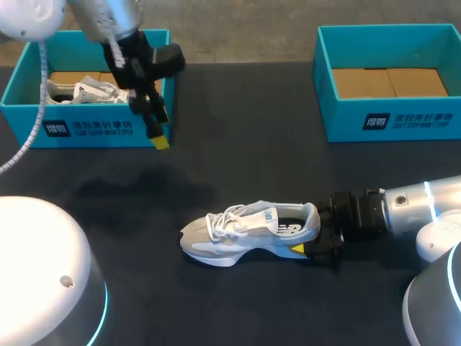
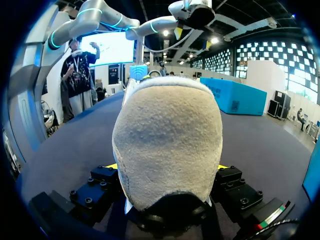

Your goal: Take the shoe out of the shoebox, open the shoe tongue, remove and reinsert the insole, then place the shoe into the shoebox

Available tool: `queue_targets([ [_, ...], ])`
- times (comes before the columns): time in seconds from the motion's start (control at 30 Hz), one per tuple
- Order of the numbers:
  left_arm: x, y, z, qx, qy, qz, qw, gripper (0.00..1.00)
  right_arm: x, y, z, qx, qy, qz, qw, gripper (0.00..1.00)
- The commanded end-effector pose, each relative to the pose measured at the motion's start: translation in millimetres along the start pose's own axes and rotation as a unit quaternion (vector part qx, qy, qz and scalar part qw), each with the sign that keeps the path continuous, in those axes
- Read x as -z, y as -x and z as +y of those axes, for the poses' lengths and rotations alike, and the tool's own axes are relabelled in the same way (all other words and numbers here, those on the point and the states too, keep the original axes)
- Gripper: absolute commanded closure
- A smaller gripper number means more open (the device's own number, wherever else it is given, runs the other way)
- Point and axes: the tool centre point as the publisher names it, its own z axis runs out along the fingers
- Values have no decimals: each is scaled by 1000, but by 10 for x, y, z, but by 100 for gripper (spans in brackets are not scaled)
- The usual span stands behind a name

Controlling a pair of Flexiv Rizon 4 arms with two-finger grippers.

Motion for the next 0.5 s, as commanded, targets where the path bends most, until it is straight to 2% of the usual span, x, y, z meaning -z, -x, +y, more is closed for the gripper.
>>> queue_targets([
  [0.03,-196,-209,-147,185,-4,-35,982,0,0,-16,6,0,-1,-1,1000,100],
  [0.17,-318,-387,-203,274,-7,-64,959,0,0,-16,6,0,-1,-1,1000,100],
  [0.27,-374,-462,-259,344,-22,-60,937,0,0,-16,6,0,-1,-1,1000,100],
  [0.3,-397,-486,-278,360,-36,-82,928,0,0,-16,6,0,-1,-1,1000,100],
  [0.5,-397,-486,-278,360,-36,-82,928,0,0,-16,6,0,-1,-1,1000,100],
])
